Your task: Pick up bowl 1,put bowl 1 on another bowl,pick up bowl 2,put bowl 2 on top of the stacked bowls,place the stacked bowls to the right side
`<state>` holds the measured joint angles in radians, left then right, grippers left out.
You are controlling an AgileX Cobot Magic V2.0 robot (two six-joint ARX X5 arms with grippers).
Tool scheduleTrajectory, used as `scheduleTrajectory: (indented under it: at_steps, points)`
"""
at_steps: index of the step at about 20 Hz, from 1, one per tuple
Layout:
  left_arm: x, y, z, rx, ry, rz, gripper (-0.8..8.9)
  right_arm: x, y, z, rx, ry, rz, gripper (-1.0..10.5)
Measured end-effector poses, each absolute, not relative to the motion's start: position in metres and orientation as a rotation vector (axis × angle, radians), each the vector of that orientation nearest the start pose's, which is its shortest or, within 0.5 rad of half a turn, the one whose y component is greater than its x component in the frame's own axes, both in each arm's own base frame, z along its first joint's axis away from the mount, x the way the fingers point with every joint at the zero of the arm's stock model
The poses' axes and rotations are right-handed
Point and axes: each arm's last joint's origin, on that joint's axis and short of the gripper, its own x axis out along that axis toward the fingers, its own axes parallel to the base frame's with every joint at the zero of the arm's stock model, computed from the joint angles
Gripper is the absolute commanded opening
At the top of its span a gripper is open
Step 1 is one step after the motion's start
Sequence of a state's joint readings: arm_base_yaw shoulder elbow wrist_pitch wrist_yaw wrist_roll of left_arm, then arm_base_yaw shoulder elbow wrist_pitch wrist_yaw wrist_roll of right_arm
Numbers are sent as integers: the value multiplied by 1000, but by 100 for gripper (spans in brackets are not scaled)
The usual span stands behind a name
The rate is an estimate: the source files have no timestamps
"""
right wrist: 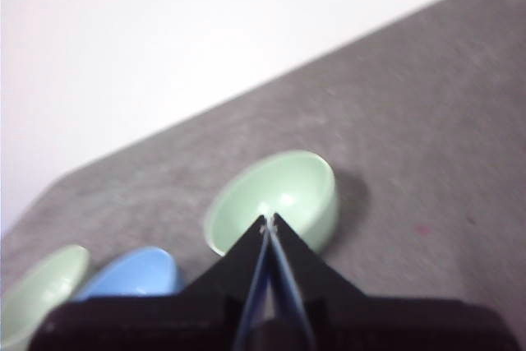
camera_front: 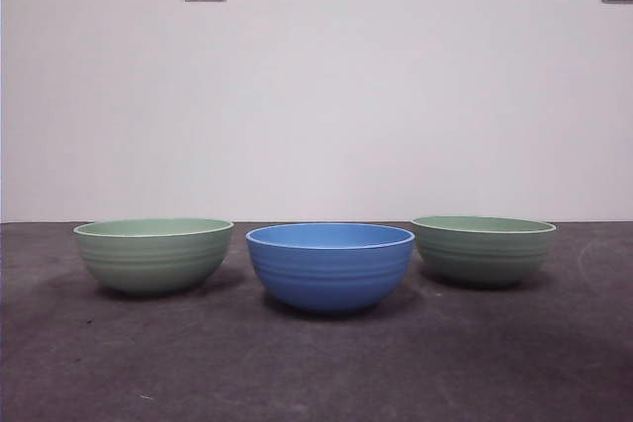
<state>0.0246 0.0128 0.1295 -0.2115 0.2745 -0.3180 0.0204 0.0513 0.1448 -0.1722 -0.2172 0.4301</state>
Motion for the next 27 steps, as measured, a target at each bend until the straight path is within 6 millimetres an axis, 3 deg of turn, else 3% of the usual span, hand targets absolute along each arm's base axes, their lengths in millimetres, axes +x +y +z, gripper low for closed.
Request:
scheduleTrajectory:
  at_steps: [5,16,22,27]
  points:
    - [81,-8,216,-346,167,-296,-7,89,10,224,446,185,266,-12]
    - [83,-14,269,-330,392,-518,-7,92,16,290,278,550,483,-12]
    - [83,-16,283,-295,525,-616,-7,91,18,313,161,752,544,-11]
    - [81,-17,283,-264,651,-643,-7,89,20,321,114,836,590,-11]
